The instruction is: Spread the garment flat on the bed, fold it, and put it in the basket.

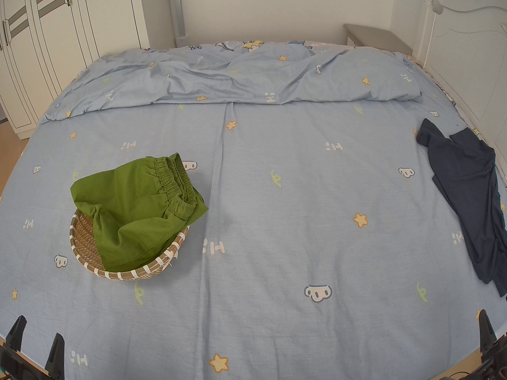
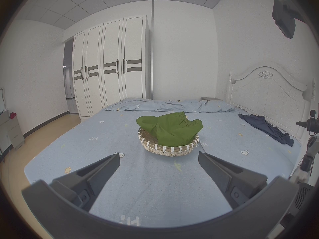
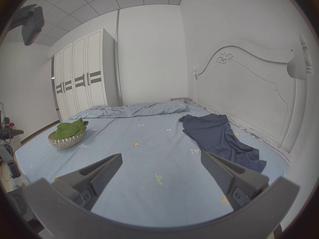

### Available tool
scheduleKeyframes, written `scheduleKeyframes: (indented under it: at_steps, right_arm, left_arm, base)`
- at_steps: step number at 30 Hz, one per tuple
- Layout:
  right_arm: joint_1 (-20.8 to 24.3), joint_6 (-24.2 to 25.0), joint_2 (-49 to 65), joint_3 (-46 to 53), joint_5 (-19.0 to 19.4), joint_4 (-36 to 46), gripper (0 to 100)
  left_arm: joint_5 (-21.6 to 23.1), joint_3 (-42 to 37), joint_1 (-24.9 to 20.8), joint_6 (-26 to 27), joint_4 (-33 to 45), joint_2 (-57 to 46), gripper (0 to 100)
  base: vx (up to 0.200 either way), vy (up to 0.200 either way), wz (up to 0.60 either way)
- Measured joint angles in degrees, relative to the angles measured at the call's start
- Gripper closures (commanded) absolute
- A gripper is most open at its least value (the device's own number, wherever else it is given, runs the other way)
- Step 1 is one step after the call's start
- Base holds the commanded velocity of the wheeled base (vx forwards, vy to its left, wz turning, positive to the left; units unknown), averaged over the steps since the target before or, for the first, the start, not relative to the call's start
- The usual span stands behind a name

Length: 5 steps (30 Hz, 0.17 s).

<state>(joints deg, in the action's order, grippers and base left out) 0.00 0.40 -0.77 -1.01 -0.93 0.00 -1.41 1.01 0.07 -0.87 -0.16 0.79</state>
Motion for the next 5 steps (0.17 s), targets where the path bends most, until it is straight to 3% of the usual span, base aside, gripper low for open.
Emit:
scheduleKeyframes:
  at_steps: [5]
  right_arm:
    - [0.0,0.0,0.0,0.0,0.0,0.0,0]
  left_arm:
    - [0.0,0.0,0.0,0.1,0.0,0.0,0]
  base:
    - [0.0,0.0,0.0]
